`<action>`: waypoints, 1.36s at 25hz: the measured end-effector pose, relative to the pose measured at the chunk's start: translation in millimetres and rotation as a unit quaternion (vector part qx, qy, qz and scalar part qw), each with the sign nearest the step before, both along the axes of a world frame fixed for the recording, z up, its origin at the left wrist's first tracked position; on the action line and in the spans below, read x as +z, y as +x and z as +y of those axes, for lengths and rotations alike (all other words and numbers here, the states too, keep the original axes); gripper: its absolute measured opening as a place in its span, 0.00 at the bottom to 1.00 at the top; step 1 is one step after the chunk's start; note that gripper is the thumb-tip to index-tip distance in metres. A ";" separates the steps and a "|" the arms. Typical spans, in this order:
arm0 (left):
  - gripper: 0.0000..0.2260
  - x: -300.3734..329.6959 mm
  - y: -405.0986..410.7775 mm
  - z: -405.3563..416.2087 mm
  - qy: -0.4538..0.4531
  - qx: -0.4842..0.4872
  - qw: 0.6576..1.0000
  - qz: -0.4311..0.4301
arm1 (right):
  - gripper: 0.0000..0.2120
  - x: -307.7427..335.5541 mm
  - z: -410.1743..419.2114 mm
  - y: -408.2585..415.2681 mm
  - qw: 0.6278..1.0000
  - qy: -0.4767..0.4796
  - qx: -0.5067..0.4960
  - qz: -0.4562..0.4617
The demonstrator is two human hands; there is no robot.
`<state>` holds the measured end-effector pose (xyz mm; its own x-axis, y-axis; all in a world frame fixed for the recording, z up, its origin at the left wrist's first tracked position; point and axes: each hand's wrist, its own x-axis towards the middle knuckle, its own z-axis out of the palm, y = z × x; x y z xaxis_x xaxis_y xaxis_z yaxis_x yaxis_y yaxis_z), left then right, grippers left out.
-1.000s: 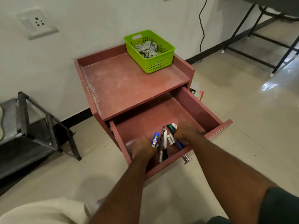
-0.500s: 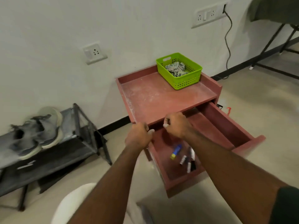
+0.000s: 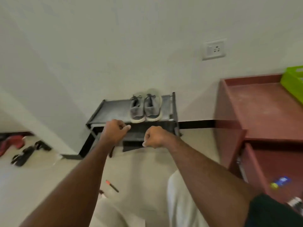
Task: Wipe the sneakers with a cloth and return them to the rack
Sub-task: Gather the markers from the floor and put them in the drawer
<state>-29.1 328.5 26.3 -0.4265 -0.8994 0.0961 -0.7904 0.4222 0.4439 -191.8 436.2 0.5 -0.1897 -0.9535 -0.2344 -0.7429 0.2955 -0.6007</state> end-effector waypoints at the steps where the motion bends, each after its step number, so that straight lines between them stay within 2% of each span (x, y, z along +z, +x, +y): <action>1: 0.13 -12.0 26.2 -10.1 0.019 0.025 1.000 0.005 | 0.11 -15.3 -17.6 25.5 1.000 0.000 0.010 0.003; 3: 0.14 -43.5 82.8 -27.6 0.054 0.083 0.995 0.006 | 0.12 -53.4 -50.7 80.8 1.000 0.004 0.010 0.000; 7: 0.11 -135.9 175.9 -50.8 0.126 0.189 0.973 -0.025 | 0.11 -143.5 -94.4 153.9 0.993 0.098 0.057 0.011; 12: 0.10 -251.1 244.0 -62.9 0.255 0.327 0.908 -0.070 | 0.08 -248.9 -138.0 188.1 0.985 0.157 0.064 0.008; 15: 0.12 -308.4 255.4 -69.6 0.319 0.357 0.875 -0.072 | 0.09 -301.1 -164.1 205.4 0.981 0.185 0.062 0.011; 18: 0.15 -355.1 256.9 -77.9 0.365 0.365 0.853 -0.069 | 0.11 -329.7 -189.8 222.4 0.979 0.188 0.078 0.015; 22: 0.21 -407.6 263.1 -81.5 0.364 0.404 0.834 -0.090 | 0.10 -367.5 -217.9 247.7 0.983 0.166 0.075 0.009; 25: 0.25 -440.1 256.1 -73.4 0.376 0.432 0.818 -0.059 | 0.11 -388.7 -221.6 262.7 0.984 0.159 0.076 0.028; 30: 0.20 -467.0 244.6 -68.7 0.383 0.451 0.804 -0.063 | 0.11 -410.8 -213.5 271.2 0.978 0.147 0.116 0.092; 34: 0.14 -467.6 243.3 -71.6 0.383 0.440 0.810 -0.058 | 0.07 -414.1 -207.3 267.3 0.971 0.134 0.149 0.133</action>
